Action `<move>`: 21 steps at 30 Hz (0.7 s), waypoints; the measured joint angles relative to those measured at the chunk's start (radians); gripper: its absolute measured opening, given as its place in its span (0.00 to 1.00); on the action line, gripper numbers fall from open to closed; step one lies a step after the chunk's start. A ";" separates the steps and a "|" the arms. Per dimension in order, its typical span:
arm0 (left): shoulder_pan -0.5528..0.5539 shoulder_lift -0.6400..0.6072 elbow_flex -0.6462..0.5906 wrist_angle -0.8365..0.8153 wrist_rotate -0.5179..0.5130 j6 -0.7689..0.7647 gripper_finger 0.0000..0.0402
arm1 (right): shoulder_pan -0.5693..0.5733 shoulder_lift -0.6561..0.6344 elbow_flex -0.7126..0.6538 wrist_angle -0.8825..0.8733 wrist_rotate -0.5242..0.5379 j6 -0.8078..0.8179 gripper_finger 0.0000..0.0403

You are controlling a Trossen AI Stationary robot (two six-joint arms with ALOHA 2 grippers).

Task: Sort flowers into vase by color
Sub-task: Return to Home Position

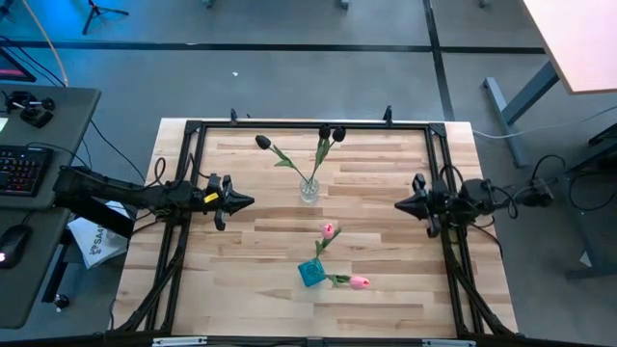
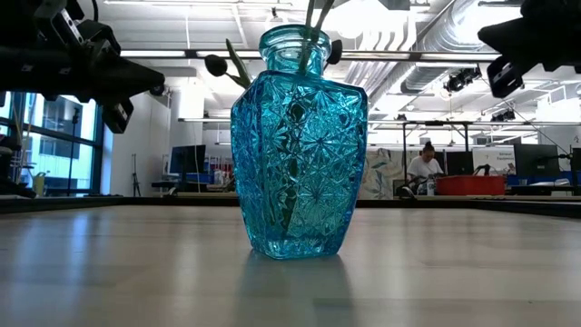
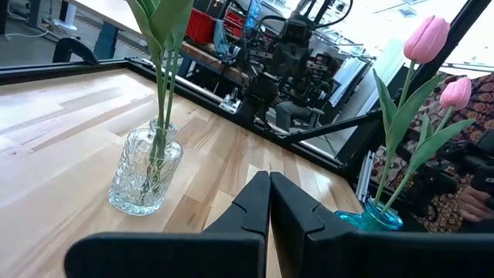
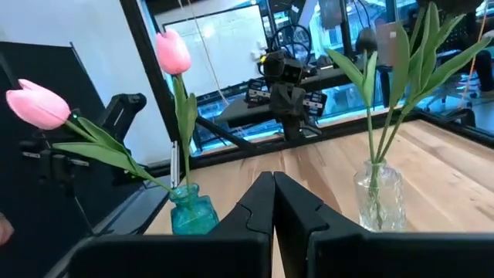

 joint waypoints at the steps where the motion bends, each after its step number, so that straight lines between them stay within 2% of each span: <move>1: 0.000 0.000 0.000 0.000 0.000 0.000 0.00 | -0.013 -0.002 0.000 -0.003 -0.015 0.000 0.00; 8: 0.000 0.000 0.001 0.000 0.000 0.000 0.00 | -0.102 -0.002 0.000 -0.027 -0.094 -0.082 0.00; 15: 0.000 0.000 0.001 0.000 0.000 0.000 0.00 | -0.200 -0.002 0.000 -0.067 -0.180 -0.089 0.00; 21: 0.000 0.000 0.001 0.000 0.000 0.000 0.00 | -0.216 -0.002 0.000 -0.123 -0.203 -0.112 0.00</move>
